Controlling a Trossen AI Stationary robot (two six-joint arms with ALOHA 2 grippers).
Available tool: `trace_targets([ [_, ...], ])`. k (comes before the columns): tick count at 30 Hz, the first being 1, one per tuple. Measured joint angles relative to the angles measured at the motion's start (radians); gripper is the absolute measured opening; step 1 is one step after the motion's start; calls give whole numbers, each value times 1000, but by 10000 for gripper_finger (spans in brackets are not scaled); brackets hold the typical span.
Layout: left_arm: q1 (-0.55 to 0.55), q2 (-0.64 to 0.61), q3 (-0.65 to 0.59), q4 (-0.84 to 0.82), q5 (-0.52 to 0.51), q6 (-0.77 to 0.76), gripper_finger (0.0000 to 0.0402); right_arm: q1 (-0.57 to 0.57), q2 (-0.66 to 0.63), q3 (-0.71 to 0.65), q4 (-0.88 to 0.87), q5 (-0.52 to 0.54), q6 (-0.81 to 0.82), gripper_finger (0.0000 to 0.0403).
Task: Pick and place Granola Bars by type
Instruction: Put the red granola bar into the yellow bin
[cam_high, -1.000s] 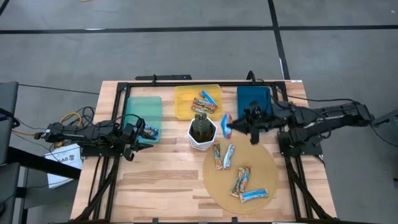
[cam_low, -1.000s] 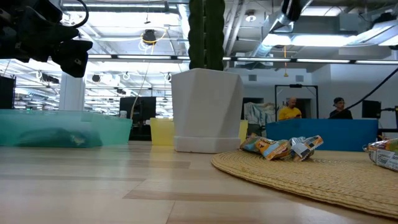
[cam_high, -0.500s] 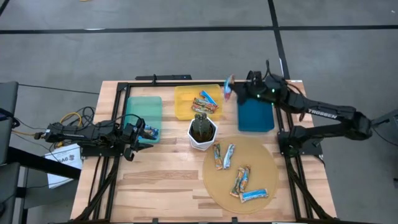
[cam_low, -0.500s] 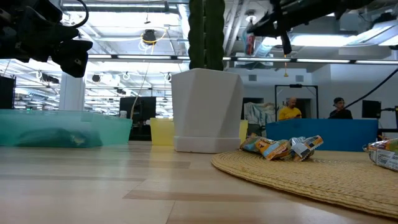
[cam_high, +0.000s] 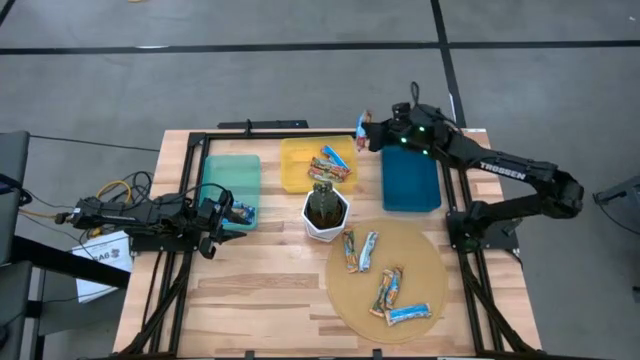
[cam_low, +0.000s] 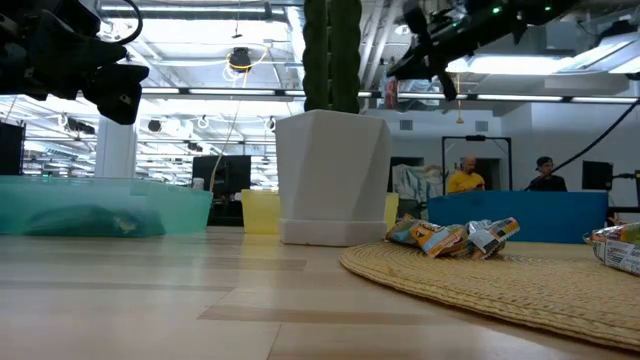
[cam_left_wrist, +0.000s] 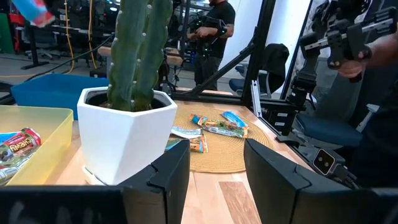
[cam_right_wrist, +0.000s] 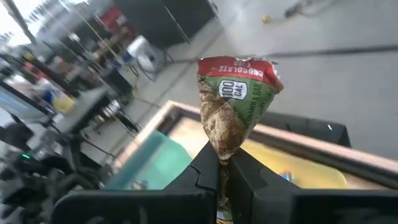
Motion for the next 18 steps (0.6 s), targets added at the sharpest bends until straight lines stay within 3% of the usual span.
trace_targets([
  [7, 0, 0, 0, 0, 0, 0, 144, 9, 148, 124, -135, -4, -15, 6],
  [18, 0, 0, 0, 0, 0, 0, 144, 27, 398, 346, -325, -112, -107, 6],
])
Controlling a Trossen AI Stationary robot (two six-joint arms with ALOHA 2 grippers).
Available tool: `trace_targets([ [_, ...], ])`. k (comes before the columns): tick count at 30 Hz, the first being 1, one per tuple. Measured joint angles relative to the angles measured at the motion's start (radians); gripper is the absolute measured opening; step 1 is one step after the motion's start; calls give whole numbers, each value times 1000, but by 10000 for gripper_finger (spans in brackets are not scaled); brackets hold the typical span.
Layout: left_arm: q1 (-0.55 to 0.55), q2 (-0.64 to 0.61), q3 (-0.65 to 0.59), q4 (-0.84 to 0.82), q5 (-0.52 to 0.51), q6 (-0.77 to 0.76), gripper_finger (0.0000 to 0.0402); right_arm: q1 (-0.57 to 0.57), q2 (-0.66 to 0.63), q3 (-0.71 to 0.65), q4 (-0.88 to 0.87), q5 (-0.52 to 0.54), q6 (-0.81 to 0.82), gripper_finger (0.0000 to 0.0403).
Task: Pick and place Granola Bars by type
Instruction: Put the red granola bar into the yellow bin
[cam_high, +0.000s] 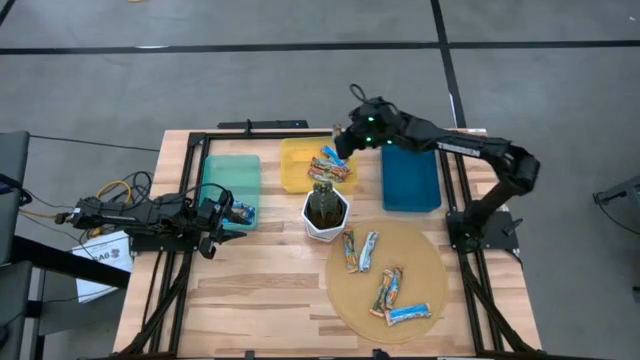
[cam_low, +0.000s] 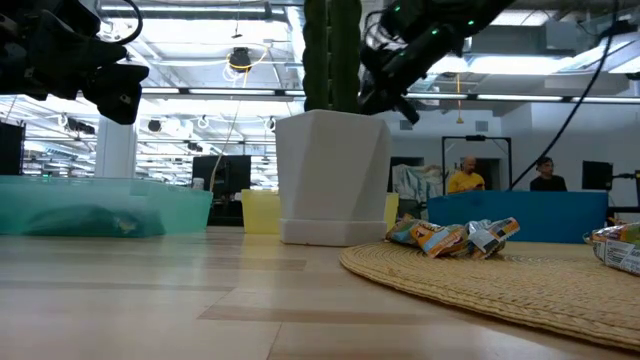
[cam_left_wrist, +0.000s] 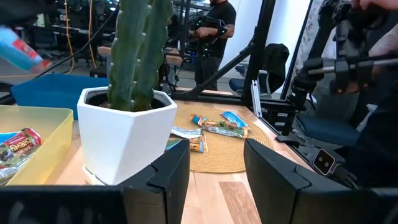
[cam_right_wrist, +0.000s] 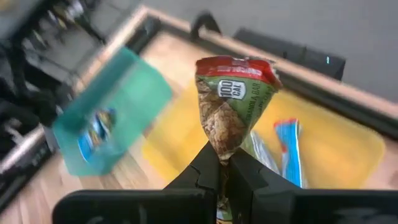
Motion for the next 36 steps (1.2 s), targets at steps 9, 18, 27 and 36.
trace_targets([
  [9, 0, 0, 0, -1, -6, 0, 144, 9, 160, 137, -194, -46, -50, 6],
  [18, 0, 0, 0, -2, -10, 0, 144, 16, 254, 188, -268, -45, -120, 6],
  [27, 0, 0, 0, -3, -16, 0, 144, 13, 325, 187, -279, -43, -155, 6],
  [36, 0, 0, 0, -3, -16, 0, 144, -15, 363, 188, -259, -44, -157, 6],
])
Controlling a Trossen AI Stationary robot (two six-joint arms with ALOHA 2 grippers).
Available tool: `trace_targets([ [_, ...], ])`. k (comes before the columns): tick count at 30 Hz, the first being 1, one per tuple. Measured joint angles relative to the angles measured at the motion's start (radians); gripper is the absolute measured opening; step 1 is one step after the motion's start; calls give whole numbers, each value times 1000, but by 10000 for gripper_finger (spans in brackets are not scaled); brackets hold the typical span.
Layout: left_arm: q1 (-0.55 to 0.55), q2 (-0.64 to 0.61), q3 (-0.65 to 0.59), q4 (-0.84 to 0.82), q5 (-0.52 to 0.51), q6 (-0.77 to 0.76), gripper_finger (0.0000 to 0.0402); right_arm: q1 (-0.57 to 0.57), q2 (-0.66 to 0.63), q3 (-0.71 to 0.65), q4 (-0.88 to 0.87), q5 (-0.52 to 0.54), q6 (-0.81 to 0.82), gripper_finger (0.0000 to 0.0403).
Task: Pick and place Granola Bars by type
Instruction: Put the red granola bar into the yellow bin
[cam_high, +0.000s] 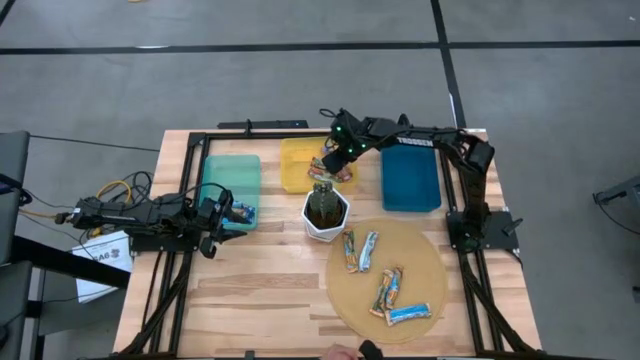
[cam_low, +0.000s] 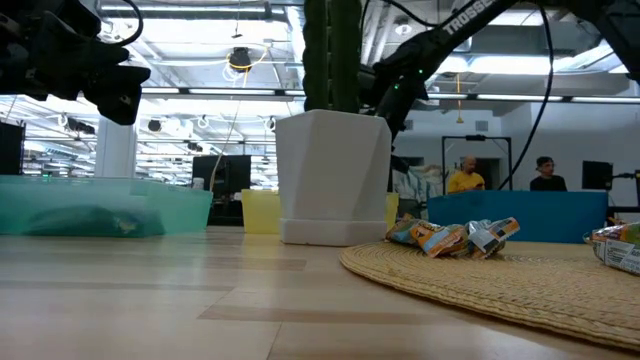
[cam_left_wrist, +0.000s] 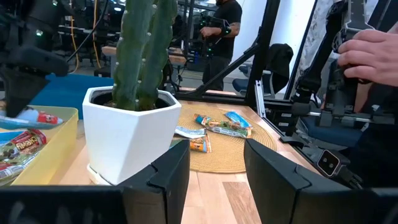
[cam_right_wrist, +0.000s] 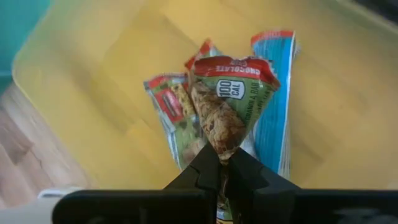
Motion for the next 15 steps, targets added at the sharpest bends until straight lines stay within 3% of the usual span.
trace_targets([
  [7, 0, 0, 0, 0, -1, 0, 144, -20, 0, 0, 4, 0, 0, 10],
  [15, 0, 0, 0, 0, -3, 0, 144, -19, 0, 0, -1, 0, 1, 67],
])
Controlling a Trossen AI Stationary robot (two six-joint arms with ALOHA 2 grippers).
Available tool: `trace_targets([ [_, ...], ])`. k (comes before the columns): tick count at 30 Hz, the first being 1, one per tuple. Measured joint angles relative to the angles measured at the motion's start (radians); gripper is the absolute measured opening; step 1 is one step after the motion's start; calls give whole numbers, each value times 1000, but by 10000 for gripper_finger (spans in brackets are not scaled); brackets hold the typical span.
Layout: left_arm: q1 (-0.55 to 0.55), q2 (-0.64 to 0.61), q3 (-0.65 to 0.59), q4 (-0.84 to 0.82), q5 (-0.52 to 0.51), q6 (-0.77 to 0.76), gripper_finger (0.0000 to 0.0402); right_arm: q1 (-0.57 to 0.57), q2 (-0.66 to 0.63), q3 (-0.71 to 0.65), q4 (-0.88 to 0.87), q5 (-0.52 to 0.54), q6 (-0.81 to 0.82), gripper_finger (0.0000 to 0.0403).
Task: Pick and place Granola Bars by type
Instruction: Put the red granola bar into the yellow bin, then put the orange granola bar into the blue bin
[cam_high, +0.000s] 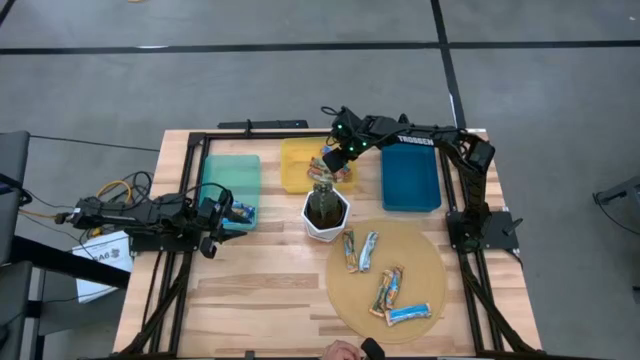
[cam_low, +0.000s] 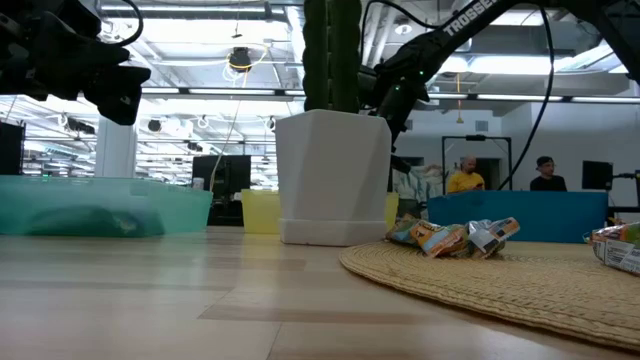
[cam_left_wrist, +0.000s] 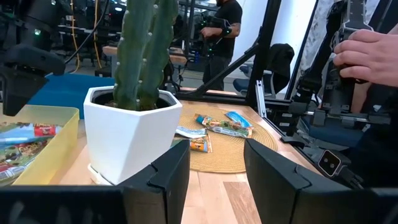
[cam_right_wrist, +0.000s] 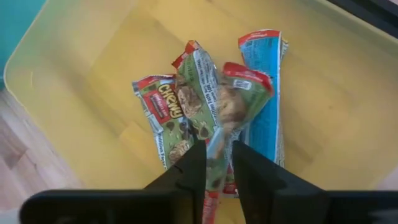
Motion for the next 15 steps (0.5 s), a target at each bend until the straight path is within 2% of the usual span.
trace_targets([
  [9, 0, 0, 0, 0, 0, 0, 144, 1, -6, 0, -3, 0, 2, 82],
  [15, 0, 0, 0, 0, 0, 0, 144, 2, -72, 0, -41, 0, 1, 82],
])
